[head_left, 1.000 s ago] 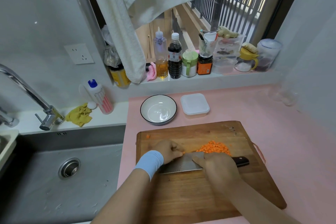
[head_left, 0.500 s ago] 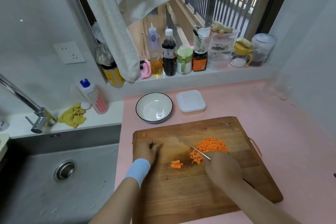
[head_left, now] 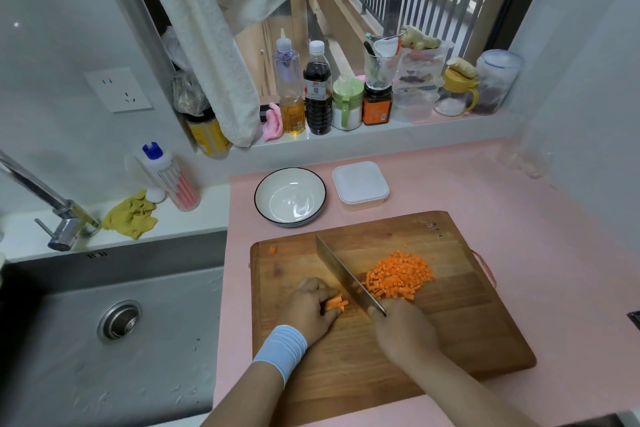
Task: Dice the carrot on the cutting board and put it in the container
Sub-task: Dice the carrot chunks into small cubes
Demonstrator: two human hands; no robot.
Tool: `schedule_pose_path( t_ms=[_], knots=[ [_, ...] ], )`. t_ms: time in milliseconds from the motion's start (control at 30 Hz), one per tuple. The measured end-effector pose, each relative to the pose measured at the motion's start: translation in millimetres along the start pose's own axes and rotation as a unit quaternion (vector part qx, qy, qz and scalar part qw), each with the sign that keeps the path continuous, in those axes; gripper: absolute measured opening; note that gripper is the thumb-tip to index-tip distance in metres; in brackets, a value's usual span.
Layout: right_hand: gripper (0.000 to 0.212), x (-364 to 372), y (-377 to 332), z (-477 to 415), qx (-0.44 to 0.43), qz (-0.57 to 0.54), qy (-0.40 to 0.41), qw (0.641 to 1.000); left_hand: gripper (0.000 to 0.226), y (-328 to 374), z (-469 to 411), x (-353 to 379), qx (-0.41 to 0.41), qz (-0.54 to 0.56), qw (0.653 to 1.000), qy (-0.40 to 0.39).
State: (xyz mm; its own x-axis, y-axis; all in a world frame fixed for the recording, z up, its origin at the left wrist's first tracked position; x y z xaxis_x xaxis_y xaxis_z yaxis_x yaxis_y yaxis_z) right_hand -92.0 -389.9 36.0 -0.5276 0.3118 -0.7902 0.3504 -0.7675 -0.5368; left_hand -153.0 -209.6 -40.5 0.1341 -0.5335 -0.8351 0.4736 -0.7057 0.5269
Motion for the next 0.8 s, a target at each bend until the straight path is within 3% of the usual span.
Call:
schedule_pose_path(
  t_ms=[200,400,633,800],
  knots=[
    [0.030,6.2,-2.4,5.9,0.007,0.002,0.015,1.000,0.053,-2.1,18.1,8.5,0.042,0.033,0.998,0.044],
    [0.030,13.5,-5.6,12.0,0.014,-0.009,0.002,1.000,0.031,-11.4,23.3,3.1,0.079,0.076,0.993,0.048],
    [0.033,16.8,-12.3,14.3,0.021,-0.021,0.005,1.000,0.030,-17.8,23.3,6.8,0.092,0.096,0.989,0.061],
    [0.033,16.8,-14.3,15.7,0.028,-0.032,0.010,0.999,0.024,-15.3,27.6,5.6,0.147,0.093,0.982,0.079]
  ],
)
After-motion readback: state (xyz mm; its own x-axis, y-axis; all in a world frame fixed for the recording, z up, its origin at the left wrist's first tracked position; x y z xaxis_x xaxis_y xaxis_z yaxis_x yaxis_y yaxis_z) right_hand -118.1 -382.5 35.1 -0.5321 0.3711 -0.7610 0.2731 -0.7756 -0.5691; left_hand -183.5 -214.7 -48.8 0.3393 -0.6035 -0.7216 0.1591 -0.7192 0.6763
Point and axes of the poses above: each hand's wrist, its own z-axis away from the middle knuckle, its own x-axis out of the palm, y = z × x, the point moved 2 cm from there along -z, towards the middle knuckle, and after that the axes turned 13 degrees about -x, right-handed, at the moved point
